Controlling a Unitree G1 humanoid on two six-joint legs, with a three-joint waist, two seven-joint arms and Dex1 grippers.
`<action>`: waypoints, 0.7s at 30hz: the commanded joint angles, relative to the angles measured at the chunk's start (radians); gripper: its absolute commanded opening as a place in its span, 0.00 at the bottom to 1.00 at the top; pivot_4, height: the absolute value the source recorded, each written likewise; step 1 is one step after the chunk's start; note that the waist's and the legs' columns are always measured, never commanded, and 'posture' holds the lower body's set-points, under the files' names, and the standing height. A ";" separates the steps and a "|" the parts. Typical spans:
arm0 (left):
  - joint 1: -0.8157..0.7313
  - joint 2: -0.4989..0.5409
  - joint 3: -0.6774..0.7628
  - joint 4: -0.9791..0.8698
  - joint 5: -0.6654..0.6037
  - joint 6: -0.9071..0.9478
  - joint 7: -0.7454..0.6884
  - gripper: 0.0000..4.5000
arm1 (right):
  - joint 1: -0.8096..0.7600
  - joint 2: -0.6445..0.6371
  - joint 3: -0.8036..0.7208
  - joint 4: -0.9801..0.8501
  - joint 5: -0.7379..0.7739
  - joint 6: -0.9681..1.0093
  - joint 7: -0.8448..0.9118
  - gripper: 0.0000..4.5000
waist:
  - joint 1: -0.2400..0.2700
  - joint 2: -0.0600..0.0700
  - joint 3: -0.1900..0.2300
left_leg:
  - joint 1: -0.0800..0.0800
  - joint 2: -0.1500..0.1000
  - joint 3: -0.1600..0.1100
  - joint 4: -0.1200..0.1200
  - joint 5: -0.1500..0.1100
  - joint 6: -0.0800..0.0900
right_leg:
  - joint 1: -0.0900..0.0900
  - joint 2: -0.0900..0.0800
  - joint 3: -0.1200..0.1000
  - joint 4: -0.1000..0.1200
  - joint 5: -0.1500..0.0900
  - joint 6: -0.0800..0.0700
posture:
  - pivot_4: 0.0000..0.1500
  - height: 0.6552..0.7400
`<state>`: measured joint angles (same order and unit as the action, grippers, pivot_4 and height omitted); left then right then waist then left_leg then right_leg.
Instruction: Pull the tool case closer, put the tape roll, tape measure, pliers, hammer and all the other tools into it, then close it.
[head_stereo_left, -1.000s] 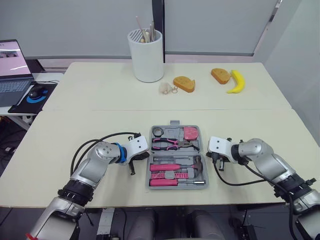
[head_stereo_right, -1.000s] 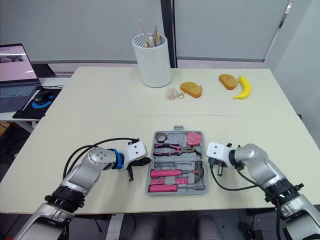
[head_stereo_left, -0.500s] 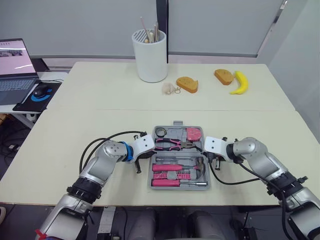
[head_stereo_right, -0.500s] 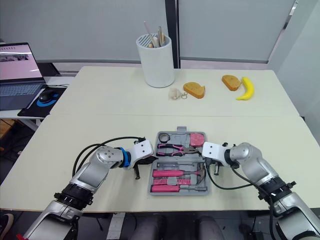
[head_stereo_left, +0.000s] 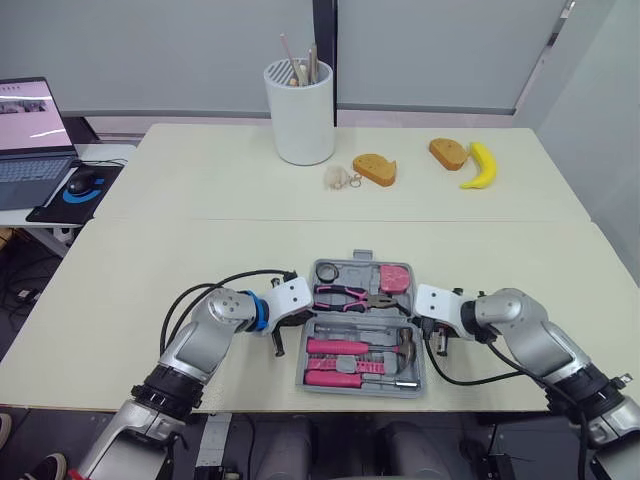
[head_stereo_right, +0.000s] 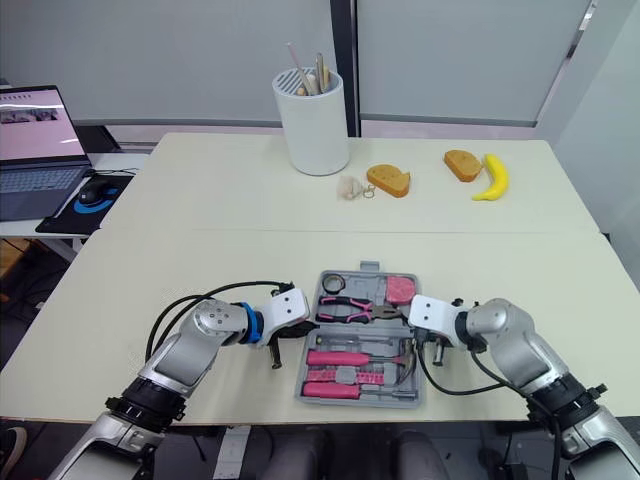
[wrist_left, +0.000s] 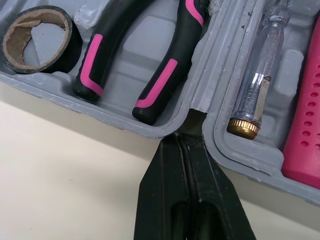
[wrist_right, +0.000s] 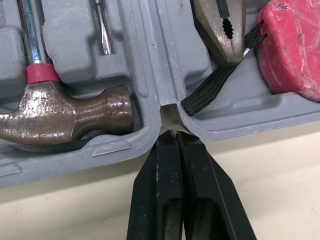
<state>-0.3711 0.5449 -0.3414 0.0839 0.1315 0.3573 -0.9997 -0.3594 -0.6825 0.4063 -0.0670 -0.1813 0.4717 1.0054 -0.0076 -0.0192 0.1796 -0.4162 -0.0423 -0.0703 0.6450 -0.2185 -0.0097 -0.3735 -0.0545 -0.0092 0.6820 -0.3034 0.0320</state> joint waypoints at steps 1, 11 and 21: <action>0.039 -0.006 -0.064 -0.067 -0.025 0.002 -0.060 0.00 | 0.007 0.021 0.001 -0.099 0.039 -0.004 0.022 0.00 | 0.000 0.000 0.000 | 0.000 0.000 0.000 0.000 0.000 0.000 | 0.000 0.000 0.000 0.000 0.000 0.000 | 1.00 1.00; 0.080 0.026 -0.051 -0.108 -0.025 0.029 -0.071 0.00 | 0.048 0.014 -0.008 -0.147 0.046 0.025 0.023 0.00 | -0.002 0.001 -0.001 | 0.001 0.001 0.000 0.000 0.000 0.000 | 0.000 0.000 0.000 0.000 0.000 0.000 | 1.00 1.00; 0.092 0.045 -0.051 -0.098 -0.015 0.006 -0.067 0.00 | 0.068 0.009 -0.023 -0.131 0.040 0.007 0.012 0.00 | -0.002 0.001 -0.001 | 0.001 0.001 0.000 0.000 0.000 0.000 | 0.000 0.000 0.000 0.000 0.000 0.000 | 1.00 1.00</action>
<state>-0.3001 0.5975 -0.3426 -0.0105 0.1286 0.3774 -1.0397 -0.2889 -0.6913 0.3852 -0.1501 -0.1743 0.5141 1.0158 -0.0098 -0.0179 0.1785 -0.4151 -0.0414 -0.0700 0.6448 -0.2185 -0.0096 -0.3731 -0.0543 -0.0091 0.6821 -0.3034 0.0320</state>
